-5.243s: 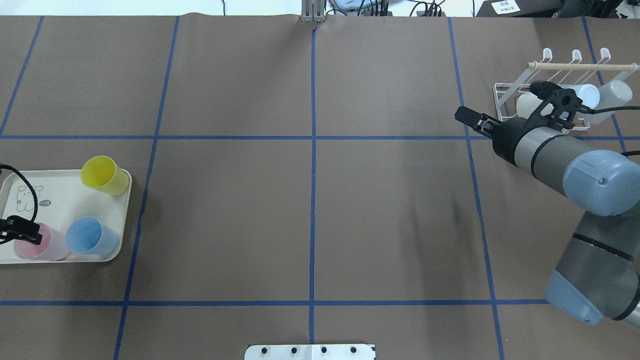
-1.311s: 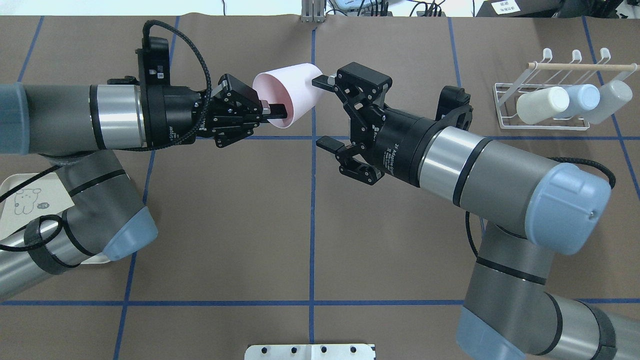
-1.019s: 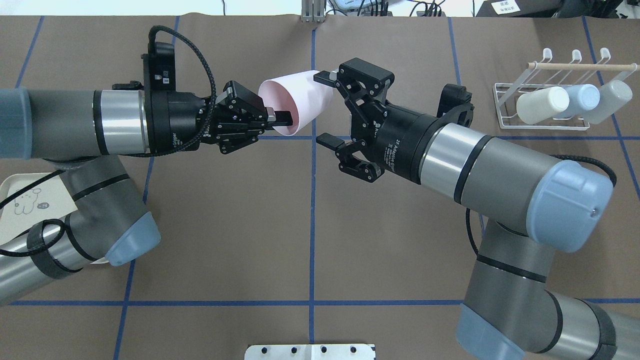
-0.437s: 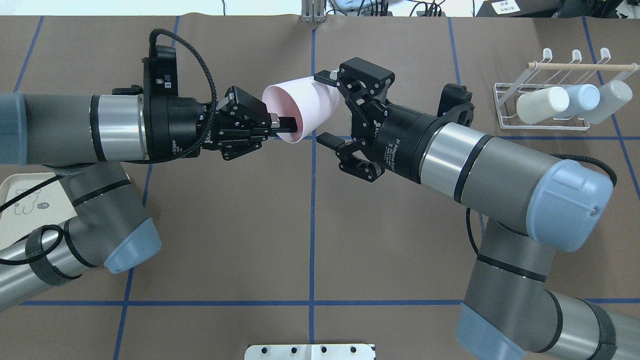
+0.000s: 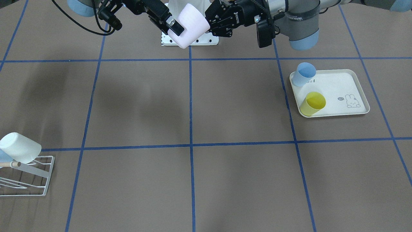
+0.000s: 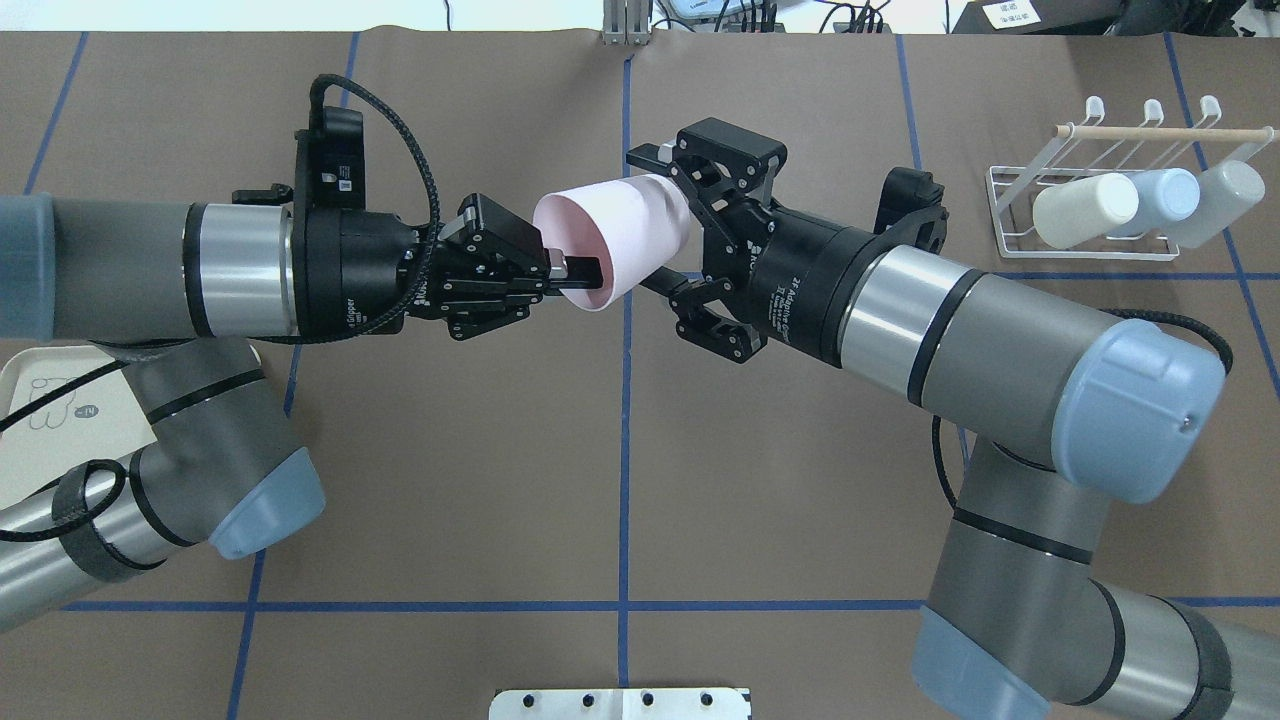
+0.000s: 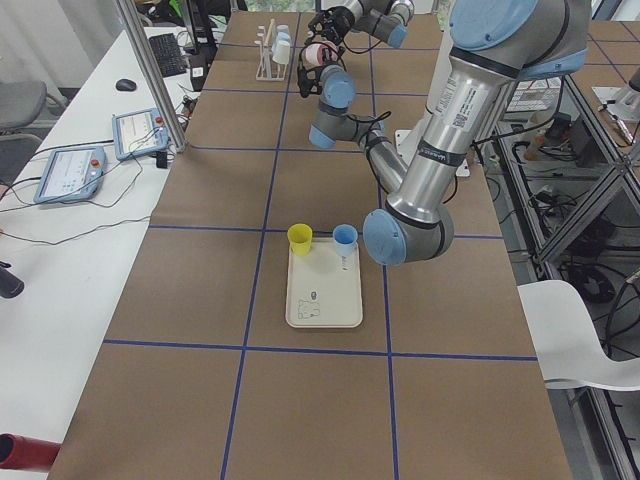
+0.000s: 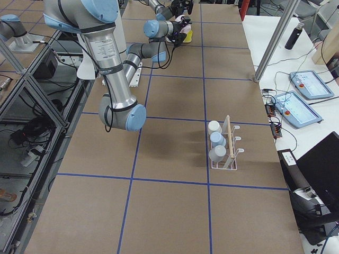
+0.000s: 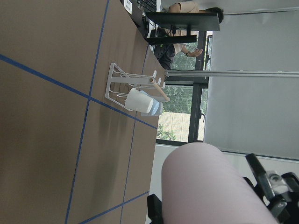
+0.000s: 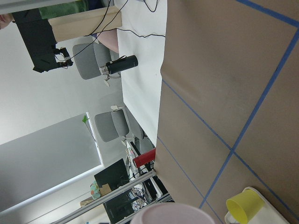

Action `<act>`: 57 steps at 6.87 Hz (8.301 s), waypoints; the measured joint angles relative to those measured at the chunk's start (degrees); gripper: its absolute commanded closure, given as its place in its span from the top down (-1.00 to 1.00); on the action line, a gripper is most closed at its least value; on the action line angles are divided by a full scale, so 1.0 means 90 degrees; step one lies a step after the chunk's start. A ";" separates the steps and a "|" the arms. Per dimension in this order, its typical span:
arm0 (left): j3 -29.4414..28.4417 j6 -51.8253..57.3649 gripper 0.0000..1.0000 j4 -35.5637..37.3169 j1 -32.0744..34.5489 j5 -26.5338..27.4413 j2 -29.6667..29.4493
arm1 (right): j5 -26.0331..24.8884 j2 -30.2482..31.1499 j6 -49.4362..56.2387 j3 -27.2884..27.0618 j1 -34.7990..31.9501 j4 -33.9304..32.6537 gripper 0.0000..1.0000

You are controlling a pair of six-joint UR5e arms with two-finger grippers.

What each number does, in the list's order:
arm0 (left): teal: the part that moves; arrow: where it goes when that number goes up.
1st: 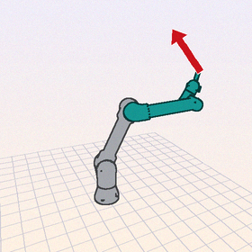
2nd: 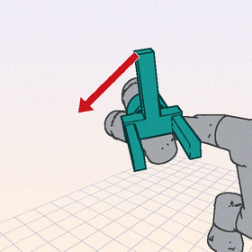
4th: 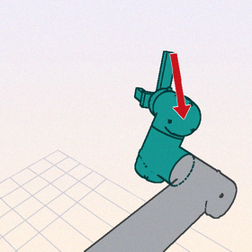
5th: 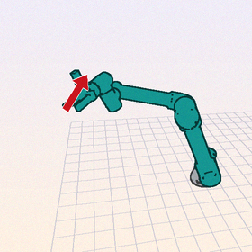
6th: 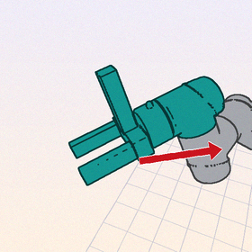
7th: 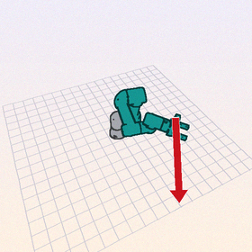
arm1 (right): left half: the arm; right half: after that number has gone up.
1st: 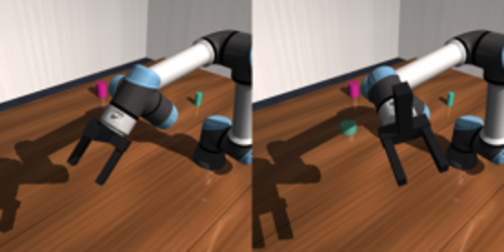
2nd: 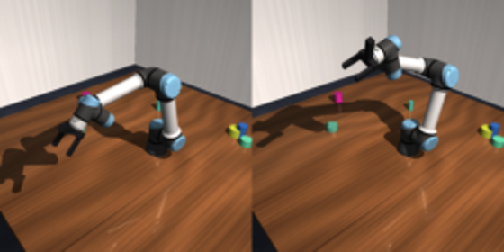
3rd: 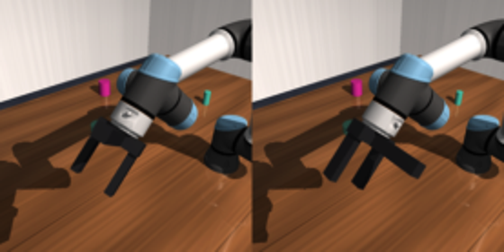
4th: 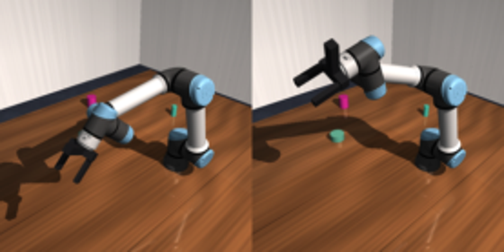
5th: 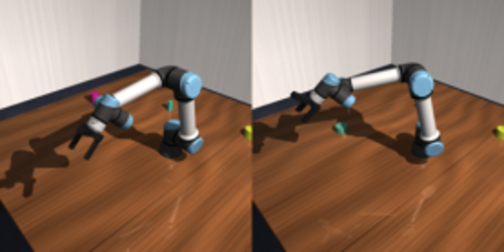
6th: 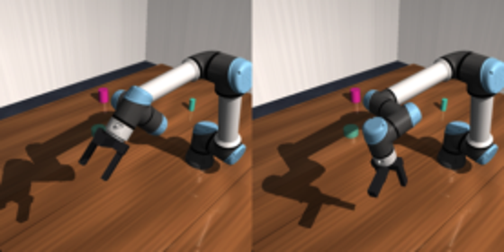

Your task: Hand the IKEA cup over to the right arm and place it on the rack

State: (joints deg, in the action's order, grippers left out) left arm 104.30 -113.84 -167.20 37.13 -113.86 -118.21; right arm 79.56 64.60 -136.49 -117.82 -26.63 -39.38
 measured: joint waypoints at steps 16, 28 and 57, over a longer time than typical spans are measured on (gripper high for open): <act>-0.0752 0.0250 1.00 0.0436 0.0742 0.0006 0.0312 | -0.2718 0.0031 0.5800 0.2467 -0.2397 -0.2435 -0.75; -0.0907 0.0491 1.00 0.0436 0.0699 0.0011 0.0255 | -0.3244 0.0951 0.6623 0.3377 -0.2748 -0.2405 -0.76; 0.0129 0.6660 1.00 0.4986 0.1888 -0.0819 0.3387 | -0.2389 0.1677 0.6126 0.1143 -0.0584 -0.2227 1.00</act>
State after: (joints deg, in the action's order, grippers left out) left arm 105.46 -53.90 -122.32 54.12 -121.23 -87.73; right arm 58.06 79.69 -81.36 -107.53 -31.89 -59.42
